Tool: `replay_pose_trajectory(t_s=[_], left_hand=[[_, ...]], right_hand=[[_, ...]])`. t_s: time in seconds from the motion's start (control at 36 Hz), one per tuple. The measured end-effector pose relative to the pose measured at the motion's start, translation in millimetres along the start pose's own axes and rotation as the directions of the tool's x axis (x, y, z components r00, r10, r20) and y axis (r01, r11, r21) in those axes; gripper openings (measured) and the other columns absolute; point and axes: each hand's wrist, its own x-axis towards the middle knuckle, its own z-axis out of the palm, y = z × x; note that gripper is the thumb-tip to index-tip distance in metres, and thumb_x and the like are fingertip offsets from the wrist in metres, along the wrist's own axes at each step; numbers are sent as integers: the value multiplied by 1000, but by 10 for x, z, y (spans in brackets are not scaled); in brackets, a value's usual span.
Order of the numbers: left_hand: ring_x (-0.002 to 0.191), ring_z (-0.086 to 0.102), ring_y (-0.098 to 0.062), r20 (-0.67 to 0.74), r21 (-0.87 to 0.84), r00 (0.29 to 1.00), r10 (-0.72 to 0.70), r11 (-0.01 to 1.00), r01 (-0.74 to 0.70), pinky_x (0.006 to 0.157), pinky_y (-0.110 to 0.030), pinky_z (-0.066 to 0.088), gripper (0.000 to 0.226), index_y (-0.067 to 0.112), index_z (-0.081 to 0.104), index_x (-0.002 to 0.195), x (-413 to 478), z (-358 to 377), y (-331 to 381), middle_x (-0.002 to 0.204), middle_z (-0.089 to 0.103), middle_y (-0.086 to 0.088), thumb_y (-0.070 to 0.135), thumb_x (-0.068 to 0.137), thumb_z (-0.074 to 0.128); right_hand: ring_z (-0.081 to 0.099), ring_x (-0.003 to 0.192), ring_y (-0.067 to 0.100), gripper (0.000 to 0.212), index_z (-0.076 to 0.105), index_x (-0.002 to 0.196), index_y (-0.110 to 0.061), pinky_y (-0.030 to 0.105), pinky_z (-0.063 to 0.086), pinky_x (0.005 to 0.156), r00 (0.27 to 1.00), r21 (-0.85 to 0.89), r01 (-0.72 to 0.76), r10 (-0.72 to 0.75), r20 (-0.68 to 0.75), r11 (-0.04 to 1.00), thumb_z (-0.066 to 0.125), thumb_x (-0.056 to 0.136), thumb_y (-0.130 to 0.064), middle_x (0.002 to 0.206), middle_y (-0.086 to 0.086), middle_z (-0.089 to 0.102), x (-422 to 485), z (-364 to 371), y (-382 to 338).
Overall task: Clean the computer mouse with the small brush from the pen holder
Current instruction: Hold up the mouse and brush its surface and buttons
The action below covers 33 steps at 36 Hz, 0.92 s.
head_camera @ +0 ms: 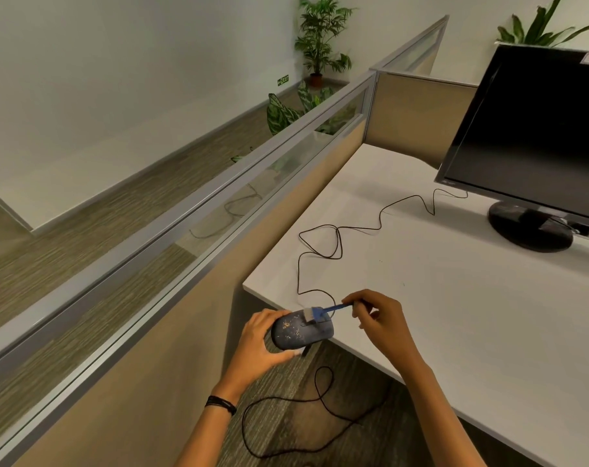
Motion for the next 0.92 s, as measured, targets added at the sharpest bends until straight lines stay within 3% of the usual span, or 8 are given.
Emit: replay_pose_trajectory(t_s=[0.19,0.33,0.44,0.56,0.64,0.69,0.81,0.92], left_hand=[[110,42,2,-3,-3,1000,-5,1000,5,95,-21,35,64,38,48,119,-7,-36,-16,111,49,21,50,63,77],[109,41,4,10,5,1000,13,1000,-13,92,-11,32,62,48,44,116,-24,-95,-31,111,50,23,51,64,77],[109,41,4,40,13,999,9,1000,-9,92,-15,32,64,44,46,118,-55,-118,-88,112,53,17,49,64,78],[110,41,4,50,22,999,1,1000,-2,93,-15,33,65,41,47,119,-78,-121,-116,113,53,16,52,63,77],[110,41,5,50,24,999,1,1000,-2,92,-12,32,64,43,46,118,-85,-126,-109,113,52,18,54,62,75],[111,40,7,54,25,999,-2,1000,0,92,-10,31,65,44,45,118,-94,-129,-104,114,51,20,55,62,75],[111,39,8,60,21,998,-8,1000,7,92,-9,30,64,44,45,118,-106,-126,-89,114,50,20,53,63,75],[110,40,6,64,21,998,-12,1000,11,93,-14,33,64,42,46,119,-101,-119,-76,113,50,18,50,64,77]], right_hand=[[59,73,5,26,62,84,-26,15,48,62,993,-12,-37,35,-114,999,50,89,-3,80,-14,63,68,52,47],[61,73,10,26,64,83,-24,28,53,65,999,-17,-40,40,19,999,50,89,-3,80,-11,64,89,104,35],[61,78,10,17,64,90,-17,21,51,70,997,-109,-29,21,-79,994,52,89,-6,86,-7,64,92,134,89],[61,78,3,31,61,84,-32,10,48,63,999,-6,24,-24,-42,1000,51,89,-3,84,-16,64,95,139,46],[61,74,8,31,62,82,-31,21,52,65,998,-15,-2,3,58,1000,50,89,-3,82,-13,65,98,155,48],[61,77,11,21,64,87,-21,26,52,70,1000,-74,-18,20,21,997,51,89,-4,86,-7,66,96,172,77],[61,78,6,22,63,89,-22,14,48,70,998,-63,-7,3,-65,998,51,89,-4,87,-11,64,92,188,82],[60,73,1,37,59,79,-36,9,47,61,999,33,24,-25,32,999,50,89,-2,78,-18,63,91,195,41]])
